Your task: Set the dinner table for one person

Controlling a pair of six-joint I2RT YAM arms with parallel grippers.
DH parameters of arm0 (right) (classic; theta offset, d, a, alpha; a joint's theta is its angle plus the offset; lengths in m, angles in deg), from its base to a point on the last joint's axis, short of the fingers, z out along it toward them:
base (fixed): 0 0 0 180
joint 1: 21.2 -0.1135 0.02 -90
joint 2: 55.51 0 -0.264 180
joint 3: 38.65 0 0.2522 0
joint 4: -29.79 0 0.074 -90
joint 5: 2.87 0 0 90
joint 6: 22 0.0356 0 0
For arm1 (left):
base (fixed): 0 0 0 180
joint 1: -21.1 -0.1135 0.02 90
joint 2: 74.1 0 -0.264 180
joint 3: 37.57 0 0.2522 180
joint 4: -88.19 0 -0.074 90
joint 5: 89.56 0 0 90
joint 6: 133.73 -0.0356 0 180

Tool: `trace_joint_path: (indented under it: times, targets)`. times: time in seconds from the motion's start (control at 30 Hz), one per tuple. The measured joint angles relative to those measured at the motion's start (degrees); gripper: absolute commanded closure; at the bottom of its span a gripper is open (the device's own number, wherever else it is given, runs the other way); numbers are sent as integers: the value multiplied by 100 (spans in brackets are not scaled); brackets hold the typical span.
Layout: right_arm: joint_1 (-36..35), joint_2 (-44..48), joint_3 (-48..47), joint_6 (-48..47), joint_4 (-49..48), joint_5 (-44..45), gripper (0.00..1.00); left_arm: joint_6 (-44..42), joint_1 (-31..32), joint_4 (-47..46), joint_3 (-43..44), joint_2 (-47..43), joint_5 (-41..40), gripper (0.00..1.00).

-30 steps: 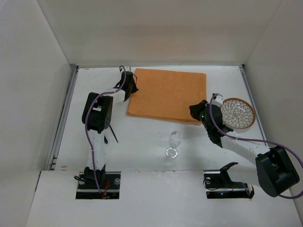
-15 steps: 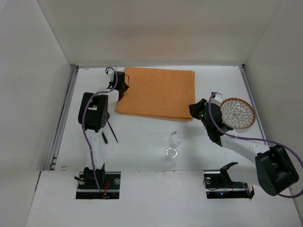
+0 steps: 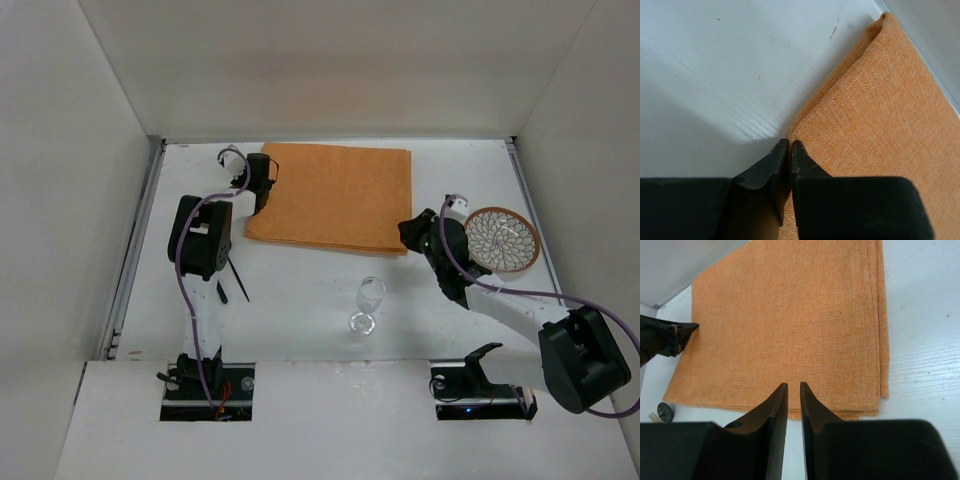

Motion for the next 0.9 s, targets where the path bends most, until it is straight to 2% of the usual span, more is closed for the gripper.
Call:
trace_joint_path:
  times: [0.2,0.53,0.63,0.9]
  targets:
    - [2,0,0,-20,48,0,72,568,96,-11,-59,2,-195,100]
    - [2,-59,-96,-39,129,0,67,1095,345,-992,-1379,-570,-219,99]
    - [0,-140,-138,-46,129,0,67,1102,289,-892,-1257,-540,-157,99]
    - [0,-166,-146,-68,138,-2,67,1043,68,-420,-160,70,72,99]
